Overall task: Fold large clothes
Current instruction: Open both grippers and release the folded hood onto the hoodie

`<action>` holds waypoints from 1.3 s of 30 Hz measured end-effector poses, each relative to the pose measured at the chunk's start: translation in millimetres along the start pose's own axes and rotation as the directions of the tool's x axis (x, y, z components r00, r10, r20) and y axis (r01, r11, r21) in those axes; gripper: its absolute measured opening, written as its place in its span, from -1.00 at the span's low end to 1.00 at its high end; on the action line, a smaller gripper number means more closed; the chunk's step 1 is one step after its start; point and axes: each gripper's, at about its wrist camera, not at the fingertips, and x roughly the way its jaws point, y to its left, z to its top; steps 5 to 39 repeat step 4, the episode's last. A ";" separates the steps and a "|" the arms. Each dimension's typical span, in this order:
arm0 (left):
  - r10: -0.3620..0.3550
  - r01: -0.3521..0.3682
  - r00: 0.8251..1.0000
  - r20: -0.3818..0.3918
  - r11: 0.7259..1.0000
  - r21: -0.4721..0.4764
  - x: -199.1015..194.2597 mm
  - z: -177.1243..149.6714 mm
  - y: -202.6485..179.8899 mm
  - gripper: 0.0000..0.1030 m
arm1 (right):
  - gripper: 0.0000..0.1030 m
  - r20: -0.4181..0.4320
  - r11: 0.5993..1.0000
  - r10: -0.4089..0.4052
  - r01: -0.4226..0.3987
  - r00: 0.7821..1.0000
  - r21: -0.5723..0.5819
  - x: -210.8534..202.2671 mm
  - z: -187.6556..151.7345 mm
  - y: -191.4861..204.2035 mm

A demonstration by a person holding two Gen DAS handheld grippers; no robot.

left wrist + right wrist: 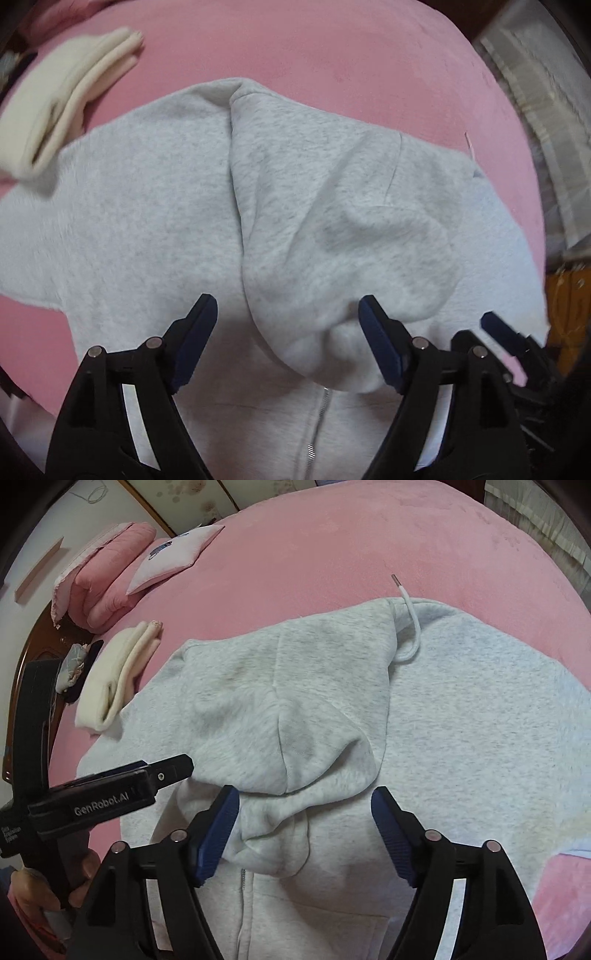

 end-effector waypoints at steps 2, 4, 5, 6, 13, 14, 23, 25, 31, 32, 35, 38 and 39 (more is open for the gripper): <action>0.016 -0.016 1.000 0.026 1.000 -0.009 -5.0 -5.3 4.8 0.49 | 0.48 0.000 1.000 -0.003 0.003 1.000 -0.009 -37.0 -8.3 -21.6; 0.028 -0.028 0.999 0.029 1.000 0.002 -21.1 -18.7 10.2 0.49 | 0.49 -0.007 1.000 -0.008 0.008 1.000 -0.014 -55.6 -16.1 -27.5; 0.028 -0.028 0.999 0.029 1.000 0.002 -21.1 -18.7 10.2 0.49 | 0.49 -0.007 1.000 -0.008 0.008 1.000 -0.014 -55.6 -16.1 -27.5; 0.028 -0.028 0.999 0.029 1.000 0.002 -21.1 -18.7 10.2 0.49 | 0.49 -0.007 1.000 -0.008 0.008 1.000 -0.014 -55.6 -16.1 -27.5; 0.028 -0.028 0.999 0.029 1.000 0.002 -21.1 -18.7 10.2 0.49 | 0.49 -0.007 1.000 -0.008 0.008 1.000 -0.014 -55.6 -16.1 -27.5; 0.028 -0.028 0.999 0.029 1.000 0.002 -21.1 -18.7 10.2 0.49 | 0.49 -0.007 1.000 -0.008 0.008 1.000 -0.014 -55.6 -16.1 -27.5; 0.028 -0.028 0.999 0.029 1.000 0.002 -21.1 -18.7 10.2 0.49 | 0.49 -0.007 1.000 -0.008 0.008 1.000 -0.014 -55.6 -16.1 -27.5; 0.028 -0.028 0.999 0.029 1.000 0.002 -21.1 -18.7 10.2 0.49 | 0.49 -0.007 1.000 -0.008 0.008 1.000 -0.014 -55.6 -16.1 -27.5; 0.028 -0.028 0.999 0.029 1.000 0.002 -21.1 -18.7 10.2 0.49 | 0.49 -0.007 1.000 -0.008 0.008 1.000 -0.014 -55.6 -16.1 -27.5; 0.028 -0.028 0.999 0.029 1.000 0.002 -21.1 -18.7 10.2 0.49 | 0.49 -0.007 1.000 -0.008 0.008 1.000 -0.014 -55.6 -16.1 -27.5; 0.028 -0.028 0.999 0.029 1.000 0.002 -21.1 -18.7 10.2 0.49 | 0.49 -0.007 1.000 -0.008 0.008 1.000 -0.014 -55.6 -16.1 -27.5; 0.028 -0.028 0.999 0.029 1.000 0.002 -21.1 -18.7 10.2 0.49 | 0.49 -0.007 1.000 -0.008 0.008 1.000 -0.014 -55.6 -16.1 -27.5; 0.028 -0.028 0.999 0.029 1.000 0.002 -21.1 -18.7 10.2 0.49 | 0.49 -0.007 1.000 -0.008 0.008 1.000 -0.014 -55.6 -16.1 -27.5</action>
